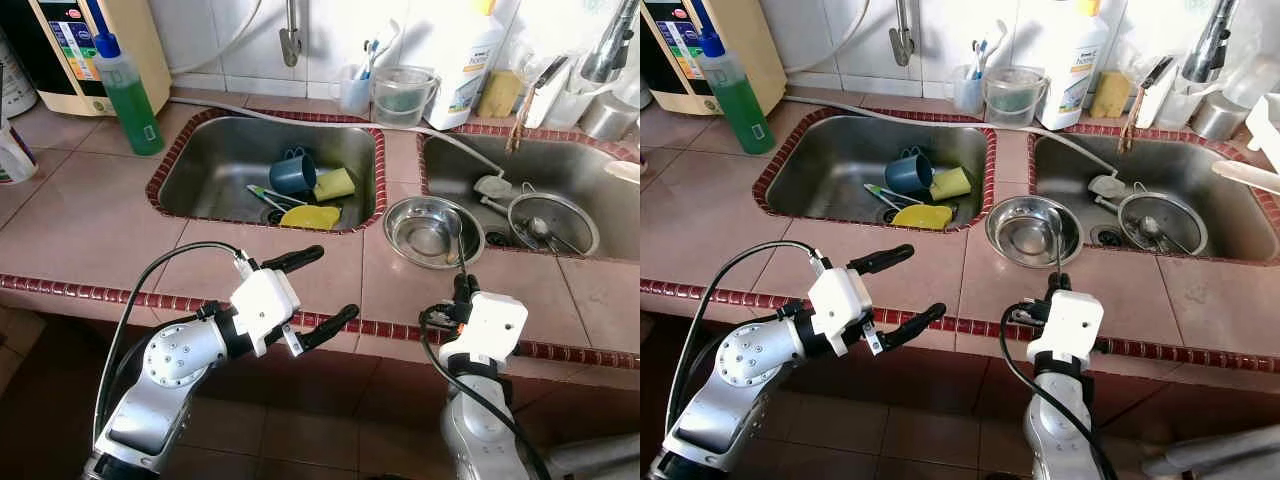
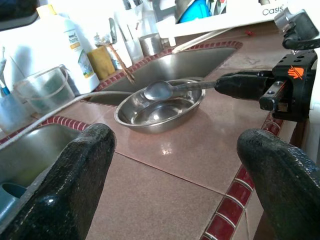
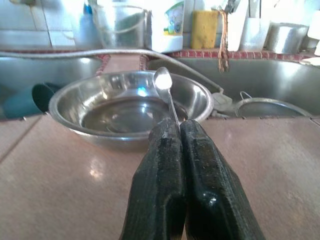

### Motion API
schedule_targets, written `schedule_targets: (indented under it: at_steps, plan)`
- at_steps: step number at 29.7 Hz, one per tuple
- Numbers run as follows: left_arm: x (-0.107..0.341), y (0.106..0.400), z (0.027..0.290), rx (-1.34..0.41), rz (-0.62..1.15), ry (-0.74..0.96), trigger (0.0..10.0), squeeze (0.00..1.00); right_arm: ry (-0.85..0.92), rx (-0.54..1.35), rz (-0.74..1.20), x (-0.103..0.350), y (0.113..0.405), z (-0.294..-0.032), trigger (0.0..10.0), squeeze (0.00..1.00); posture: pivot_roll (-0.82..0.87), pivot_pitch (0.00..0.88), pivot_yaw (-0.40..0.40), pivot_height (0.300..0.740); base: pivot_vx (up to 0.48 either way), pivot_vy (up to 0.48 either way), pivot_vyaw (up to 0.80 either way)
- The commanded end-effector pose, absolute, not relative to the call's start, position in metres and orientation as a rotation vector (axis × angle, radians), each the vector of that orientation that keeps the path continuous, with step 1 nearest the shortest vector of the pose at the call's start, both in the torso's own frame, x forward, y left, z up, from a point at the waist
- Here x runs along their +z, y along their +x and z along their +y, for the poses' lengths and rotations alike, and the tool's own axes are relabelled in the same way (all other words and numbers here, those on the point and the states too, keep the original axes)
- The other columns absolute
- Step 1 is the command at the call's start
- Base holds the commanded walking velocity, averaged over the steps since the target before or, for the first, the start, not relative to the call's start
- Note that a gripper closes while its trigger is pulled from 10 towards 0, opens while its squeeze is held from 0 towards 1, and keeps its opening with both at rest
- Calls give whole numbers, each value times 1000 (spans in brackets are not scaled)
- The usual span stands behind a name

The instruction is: Kitchen organization

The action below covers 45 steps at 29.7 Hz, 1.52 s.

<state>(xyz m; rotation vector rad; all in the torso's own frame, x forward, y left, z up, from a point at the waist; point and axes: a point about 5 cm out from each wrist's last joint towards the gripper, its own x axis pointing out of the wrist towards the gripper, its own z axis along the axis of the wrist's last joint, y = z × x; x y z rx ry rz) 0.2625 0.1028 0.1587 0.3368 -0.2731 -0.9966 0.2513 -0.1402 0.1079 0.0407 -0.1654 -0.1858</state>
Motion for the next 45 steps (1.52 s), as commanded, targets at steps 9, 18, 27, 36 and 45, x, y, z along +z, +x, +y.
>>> schedule_targets:
  at_steps: [9,18,27,36,45]
  plan:
    - [173,278,110,-916,-289,244,10000,0,-13,-48,-326,137,259,-124,10000,0,-223,88,-5,732,0,0,0]
    - [177,310,112,-635,-244,36,10000,0,-82,-36,-333,144,283,-132,10000,0,-212,26,-32,732,0,0,0]
    - [165,331,120,-382,-147,-129,10000,0,-139,-64,-316,149,306,-149,10000,0,-202,0,-62,732,0,0,0]
    - [149,336,141,-200,-81,-122,10000,0,-180,-65,-341,150,313,-157,10000,0,-199,0,-73,732,0,0,0]
    - [140,320,152,-150,-88,-102,10000,0,-114,-16,-359,141,299,-151,10000,0,-209,0,-53,732,0,0,0]
